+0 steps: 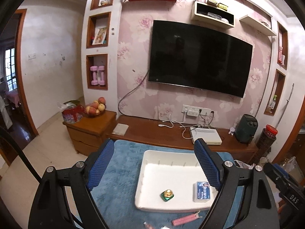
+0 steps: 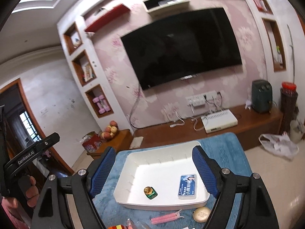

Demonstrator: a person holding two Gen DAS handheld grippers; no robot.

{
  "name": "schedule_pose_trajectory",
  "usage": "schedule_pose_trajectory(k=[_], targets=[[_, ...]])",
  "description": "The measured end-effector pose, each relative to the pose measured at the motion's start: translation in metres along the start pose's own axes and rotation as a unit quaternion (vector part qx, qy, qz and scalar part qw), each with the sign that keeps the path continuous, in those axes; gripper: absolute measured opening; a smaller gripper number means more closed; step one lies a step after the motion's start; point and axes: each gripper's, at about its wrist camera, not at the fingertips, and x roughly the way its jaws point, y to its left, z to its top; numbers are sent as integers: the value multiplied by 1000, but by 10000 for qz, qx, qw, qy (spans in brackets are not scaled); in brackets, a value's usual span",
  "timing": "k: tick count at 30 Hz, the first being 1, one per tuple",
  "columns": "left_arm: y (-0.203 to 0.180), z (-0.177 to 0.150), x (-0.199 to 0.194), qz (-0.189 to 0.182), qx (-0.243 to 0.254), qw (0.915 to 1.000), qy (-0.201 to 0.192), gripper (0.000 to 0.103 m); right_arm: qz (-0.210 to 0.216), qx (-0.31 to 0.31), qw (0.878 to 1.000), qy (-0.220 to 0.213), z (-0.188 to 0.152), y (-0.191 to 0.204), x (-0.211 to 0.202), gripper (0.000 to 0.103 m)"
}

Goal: Organize rigid objects
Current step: 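Withdraw both tools from the tray back toward the remaining items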

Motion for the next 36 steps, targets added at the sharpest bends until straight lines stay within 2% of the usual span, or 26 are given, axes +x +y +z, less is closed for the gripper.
schedule_pose_trajectory(k=[6, 10, 14, 21, 25, 36], targets=[[3, -10, -28, 310, -19, 9995, 2, 88, 281, -277, 9980, -494, -6, 7, -34, 86], [1, -21, -42, 614, 92, 9981, 20, 88, 437, -427, 9940, -906, -14, 6, -57, 102], [1, -34, -52, 690, 176, 9973, 170, 88, 479, -645, 9907, -1099, -23, 8, -76, 102], [4, -52, -60, 600, 283, 9962, 563, 88, 426, -1000, 9885, -1054, -49, 18, -101, 102], [12, -63, -57, 595, 327, 9937, 887, 88, 345, -1022, 9906, -846, -67, 29, -105, 102], [51, -76, -57, -76, 224, 9892, 1448, 88, -86, -1064, 9928, -550, -110, 84, -119, 102]])
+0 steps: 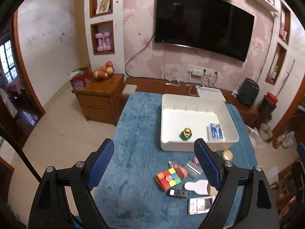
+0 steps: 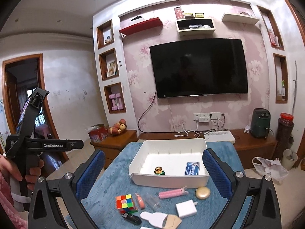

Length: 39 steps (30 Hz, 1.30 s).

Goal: Organize rigid objects
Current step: 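Withdraw both tools from the tray back toward the remaining items, then grasp the Rubik's cube with the left tool while the right tool grasps the white digital device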

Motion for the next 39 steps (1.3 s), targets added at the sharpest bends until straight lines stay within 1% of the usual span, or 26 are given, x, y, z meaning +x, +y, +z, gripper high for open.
schedule_pose_trajectory(k=[4, 9, 13, 15, 19, 24, 30, 32, 35, 39], targets=[[11, -4, 5, -260, 121, 9994, 172, 88, -242, 5, 9997, 63, -10, 23, -9, 102], [19, -10, 10, -662, 426, 9960, 416, 88, -606, 291, 9975, 220, -26, 45, -16, 102], [18, -17, 14, -938, 835, 9903, 594, 88, -936, 492, 9937, 362, -39, 56, -19, 102], [16, -22, 15, -1071, 1068, 9862, 680, 88, -1104, 649, 9908, 431, -47, 59, -20, 102], [8, -28, 21, -1197, 1509, 9775, 860, 88, -1340, 978, 9840, 654, -59, 57, -18, 102], [-2, -37, 38, -1238, 1921, 9668, 1145, 88, -1563, 1385, 9724, 1041, -78, 48, -8, 102], [-12, -49, 60, -1152, 2363, 9520, 1569, 88, -1588, 2003, 9561, 1430, -98, 31, 9, 102], [-16, -52, 68, -1090, 2521, 9465, 1691, 88, -1485, 2221, 9485, 1701, -106, 22, 20, 102], [-23, -55, 81, -979, 2799, 9373, 1833, 88, -1472, 2464, 9350, 2084, -117, 13, 35, 102], [-29, -57, 97, -991, 3045, 9252, 2037, 88, -1407, 2627, 9200, 2545, -129, 8, 55, 102]])
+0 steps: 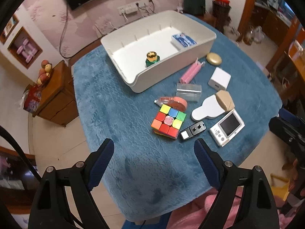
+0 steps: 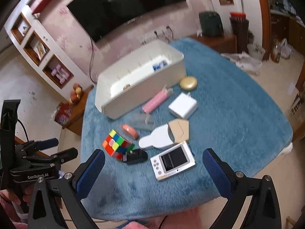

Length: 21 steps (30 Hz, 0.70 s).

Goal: Organize rigid objects
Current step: 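Grasp the Rubik's cube with the left tool while the right tool grasps the white digital device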

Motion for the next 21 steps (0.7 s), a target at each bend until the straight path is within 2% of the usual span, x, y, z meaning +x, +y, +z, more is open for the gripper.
schedule_pose_trajectory(k=[9, 16, 21], targets=[[-4, 17, 52, -160, 341, 9966, 733, 88, -391, -134, 9927, 1136, 2, 7, 54, 102], [-9, 26, 83, -346, 413, 9916, 1173, 88, -569, -2, 9839, 1696, 3, 1, 83, 102], [-11, 34, 101, -255, 381, 9873, 1523, 88, -890, -15, 9693, 2291, -1, -4, 109, 102]])
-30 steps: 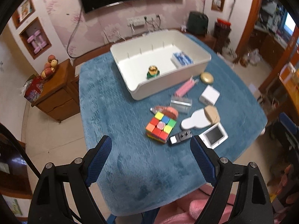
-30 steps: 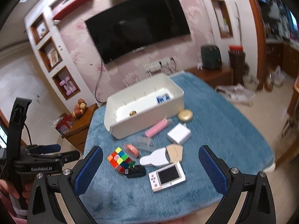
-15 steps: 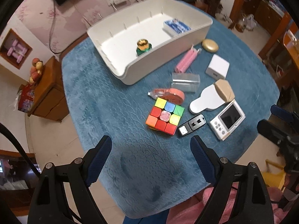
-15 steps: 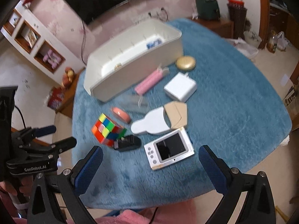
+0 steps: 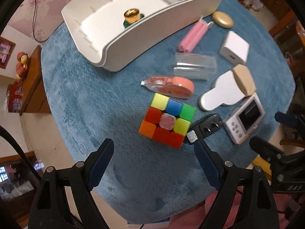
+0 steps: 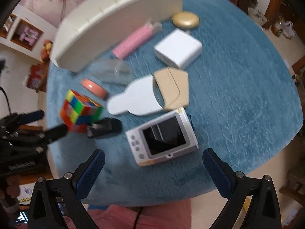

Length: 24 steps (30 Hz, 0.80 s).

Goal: Organize rigid objects
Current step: 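Grasp the Rubik's cube with the left tool while the right tool grasps the white digital device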

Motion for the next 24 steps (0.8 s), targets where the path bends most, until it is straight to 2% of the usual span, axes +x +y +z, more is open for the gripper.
schedule_pose_trajectory(k=[6, 9, 16, 24], targets=[[4, 14, 14, -86, -93, 9996, 249, 88, -75, -26, 9988, 488, 8, 0, 22, 102], [4, 21, 21, -93, -66, 9992, 376, 88, -150, -76, 9981, 591, 9, 1, 28, 102], [6, 35, 40, -595, -274, 9946, 811, 88, -211, -68, 9956, 907, 16, -2, 47, 102], [9, 46, 60, -656, -450, 9907, 1102, 88, -318, -252, 9919, 1205, 26, 0, 65, 102]])
